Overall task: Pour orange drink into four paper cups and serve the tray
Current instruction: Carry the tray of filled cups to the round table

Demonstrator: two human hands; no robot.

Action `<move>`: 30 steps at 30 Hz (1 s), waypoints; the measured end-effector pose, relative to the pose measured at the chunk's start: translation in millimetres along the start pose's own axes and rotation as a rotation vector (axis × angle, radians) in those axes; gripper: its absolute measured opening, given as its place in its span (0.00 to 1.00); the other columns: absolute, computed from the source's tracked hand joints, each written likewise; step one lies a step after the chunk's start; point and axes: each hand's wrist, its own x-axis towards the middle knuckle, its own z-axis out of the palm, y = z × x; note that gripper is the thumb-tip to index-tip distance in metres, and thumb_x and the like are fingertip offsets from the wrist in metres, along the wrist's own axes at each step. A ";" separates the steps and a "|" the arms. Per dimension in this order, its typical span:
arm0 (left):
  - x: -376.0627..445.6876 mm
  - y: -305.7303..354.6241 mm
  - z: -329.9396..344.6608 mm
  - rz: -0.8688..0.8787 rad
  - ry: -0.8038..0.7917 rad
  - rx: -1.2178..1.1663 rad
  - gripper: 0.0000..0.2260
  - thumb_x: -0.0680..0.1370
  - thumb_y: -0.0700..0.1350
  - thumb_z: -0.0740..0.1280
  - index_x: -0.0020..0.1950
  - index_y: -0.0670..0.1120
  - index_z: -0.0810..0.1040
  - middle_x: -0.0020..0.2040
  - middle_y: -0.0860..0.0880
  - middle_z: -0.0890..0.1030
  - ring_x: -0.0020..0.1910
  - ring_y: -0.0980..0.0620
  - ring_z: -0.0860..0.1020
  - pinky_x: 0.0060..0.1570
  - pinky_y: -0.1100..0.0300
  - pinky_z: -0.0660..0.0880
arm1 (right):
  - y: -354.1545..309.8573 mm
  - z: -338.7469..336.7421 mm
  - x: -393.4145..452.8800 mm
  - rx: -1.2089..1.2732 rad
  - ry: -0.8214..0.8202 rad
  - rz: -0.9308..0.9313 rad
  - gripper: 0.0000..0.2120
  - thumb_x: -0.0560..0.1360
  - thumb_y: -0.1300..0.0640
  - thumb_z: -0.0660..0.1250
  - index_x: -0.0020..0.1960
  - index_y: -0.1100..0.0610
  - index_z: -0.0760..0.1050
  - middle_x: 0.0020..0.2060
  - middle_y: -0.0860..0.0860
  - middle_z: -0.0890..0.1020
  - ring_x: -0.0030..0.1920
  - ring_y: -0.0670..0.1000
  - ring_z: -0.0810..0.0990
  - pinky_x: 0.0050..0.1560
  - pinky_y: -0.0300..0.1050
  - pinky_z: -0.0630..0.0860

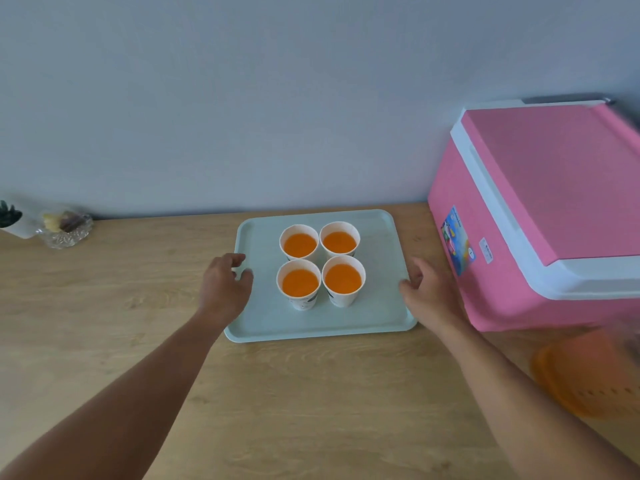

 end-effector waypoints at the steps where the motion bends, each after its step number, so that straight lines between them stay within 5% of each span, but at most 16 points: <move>1: 2.3 -8.3 0.0 0.001 -0.010 0.053 0.18 0.79 0.44 0.68 0.69 0.45 0.77 0.63 0.45 0.78 0.54 0.47 0.79 0.58 0.51 0.75 | 2.2 -3.5 1.5 -0.051 0.002 0.022 0.24 0.79 0.58 0.68 0.75 0.55 0.73 0.60 0.57 0.81 0.57 0.56 0.80 0.53 0.48 0.77; 3: 4.8 -20.1 -0.3 -0.022 -0.051 0.119 0.21 0.77 0.42 0.69 0.71 0.43 0.76 0.63 0.43 0.77 0.58 0.43 0.78 0.61 0.49 0.73 | 4.2 -7.8 3.7 -0.125 -0.045 0.075 0.23 0.81 0.56 0.67 0.75 0.58 0.72 0.60 0.58 0.81 0.61 0.59 0.79 0.57 0.50 0.75; 6: 6.6 -28.2 0.9 -0.051 -0.106 0.153 0.22 0.76 0.39 0.68 0.71 0.42 0.75 0.61 0.41 0.77 0.61 0.43 0.75 0.63 0.50 0.70 | 6.5 -7.0 7.2 -0.189 -0.134 0.098 0.12 0.81 0.56 0.66 0.63 0.56 0.77 0.48 0.52 0.82 0.54 0.58 0.82 0.40 0.43 0.74; 8: 6.9 -29.6 0.7 -0.079 -0.114 0.147 0.21 0.76 0.39 0.68 0.70 0.42 0.75 0.60 0.41 0.77 0.60 0.43 0.75 0.61 0.50 0.70 | 9.6 -4.0 11.1 -0.192 -0.161 0.090 0.13 0.80 0.56 0.66 0.64 0.52 0.79 0.47 0.48 0.83 0.50 0.54 0.82 0.37 0.42 0.70; 17: 0.3 -27.4 -3.1 -0.117 -0.122 0.092 0.15 0.73 0.36 0.66 0.58 0.46 0.82 0.50 0.48 0.83 0.51 0.43 0.80 0.48 0.50 0.76 | 13.5 -7.3 24.8 -0.152 -0.228 0.068 0.22 0.78 0.59 0.68 0.69 0.43 0.80 0.58 0.44 0.86 0.54 0.50 0.84 0.55 0.46 0.81; 23: -6.9 -33.7 -6.4 -0.213 -0.160 -0.060 0.18 0.71 0.35 0.65 0.55 0.52 0.84 0.44 0.52 0.85 0.46 0.48 0.82 0.48 0.51 0.80 | 25.4 -7.6 25.9 -0.066 -0.249 0.076 0.24 0.78 0.62 0.69 0.71 0.44 0.79 0.50 0.43 0.86 0.56 0.49 0.85 0.62 0.52 0.81; 28: -22.0 -39.3 -6.5 -0.218 -0.162 -0.139 0.16 0.73 0.33 0.65 0.53 0.50 0.83 0.41 0.51 0.82 0.39 0.52 0.79 0.38 0.59 0.74 | 38.0 -5.9 15.8 0.055 -0.256 0.101 0.26 0.78 0.64 0.70 0.72 0.43 0.78 0.47 0.39 0.85 0.53 0.47 0.85 0.61 0.52 0.82; 30: -28.6 -42.4 -7.7 -0.222 -0.156 -0.147 0.16 0.73 0.33 0.65 0.53 0.50 0.83 0.41 0.51 0.82 0.39 0.51 0.78 0.39 0.59 0.74 | 42.2 -6.5 8.4 0.069 -0.262 0.099 0.27 0.78 0.62 0.71 0.71 0.38 0.78 0.47 0.39 0.86 0.50 0.46 0.85 0.54 0.49 0.83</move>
